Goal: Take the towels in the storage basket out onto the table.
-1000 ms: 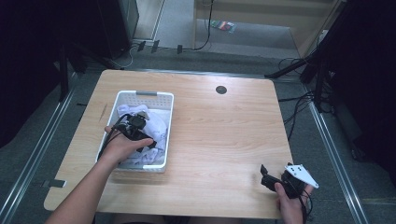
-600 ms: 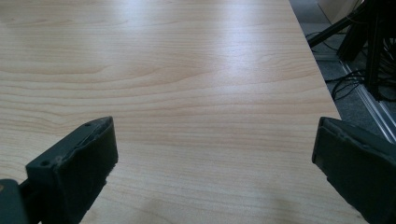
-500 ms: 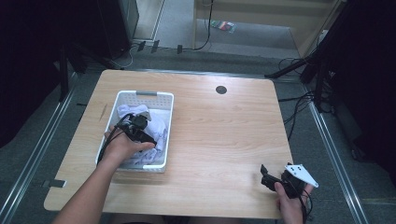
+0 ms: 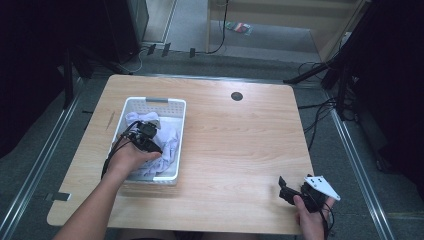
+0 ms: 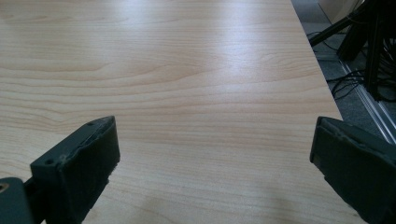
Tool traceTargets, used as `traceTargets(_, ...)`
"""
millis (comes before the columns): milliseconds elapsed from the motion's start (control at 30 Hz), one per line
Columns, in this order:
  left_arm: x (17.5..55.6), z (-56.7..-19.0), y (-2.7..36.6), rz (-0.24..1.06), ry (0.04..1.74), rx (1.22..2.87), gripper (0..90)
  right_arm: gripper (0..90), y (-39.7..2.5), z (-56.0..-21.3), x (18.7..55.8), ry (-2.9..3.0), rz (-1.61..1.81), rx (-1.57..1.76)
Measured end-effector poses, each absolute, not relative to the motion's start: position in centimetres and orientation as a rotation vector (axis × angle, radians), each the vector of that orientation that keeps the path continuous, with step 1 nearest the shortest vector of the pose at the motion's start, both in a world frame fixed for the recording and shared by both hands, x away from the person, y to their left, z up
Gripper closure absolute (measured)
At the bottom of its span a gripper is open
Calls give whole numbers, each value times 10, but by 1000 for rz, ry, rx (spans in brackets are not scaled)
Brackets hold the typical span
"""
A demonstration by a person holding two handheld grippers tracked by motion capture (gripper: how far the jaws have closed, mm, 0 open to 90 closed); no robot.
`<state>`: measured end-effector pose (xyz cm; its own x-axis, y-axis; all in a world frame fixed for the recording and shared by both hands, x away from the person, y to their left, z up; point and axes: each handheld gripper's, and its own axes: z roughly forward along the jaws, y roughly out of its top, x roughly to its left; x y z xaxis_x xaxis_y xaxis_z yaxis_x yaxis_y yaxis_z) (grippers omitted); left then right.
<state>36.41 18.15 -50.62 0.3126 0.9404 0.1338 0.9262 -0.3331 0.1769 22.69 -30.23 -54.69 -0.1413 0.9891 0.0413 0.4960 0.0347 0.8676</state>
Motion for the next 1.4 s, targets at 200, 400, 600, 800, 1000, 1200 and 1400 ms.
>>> traceTargets(200, 364, -504, 186, 354, 1752, 2488, 449, 15, -302, -547, 227, 1703, 1029, 1510)
traceTargets(400, 365, -501, 194, 308, 1745, 2466, 540, 15, -302, -547, 227, 1705, 1026, 1510)
traceTargets(600, 367, -498, 201, 257, 1747, 2431, 574, 15, -302, -547, 227, 1705, 1026, 1509)
traceTargets(800, 370, -486, 208, 185, 1762, 2391, 576, 16, -302, -547, 227, 1708, 1027, 1507)
traceTargets(1000, 373, -466, 211, 171, 1762, 2360, 575, 15, -302, -547, 227, 1709, 1027, 1506)
traceTargets(1200, 374, -439, 210, 177, 1758, 2339, 573, 16, -302, -547, 227, 1707, 1026, 1506)
traceTargets(1400, 377, -412, 214, 177, 1761, 2312, 571, 16, -302, -547, 227, 1708, 1027, 1506)
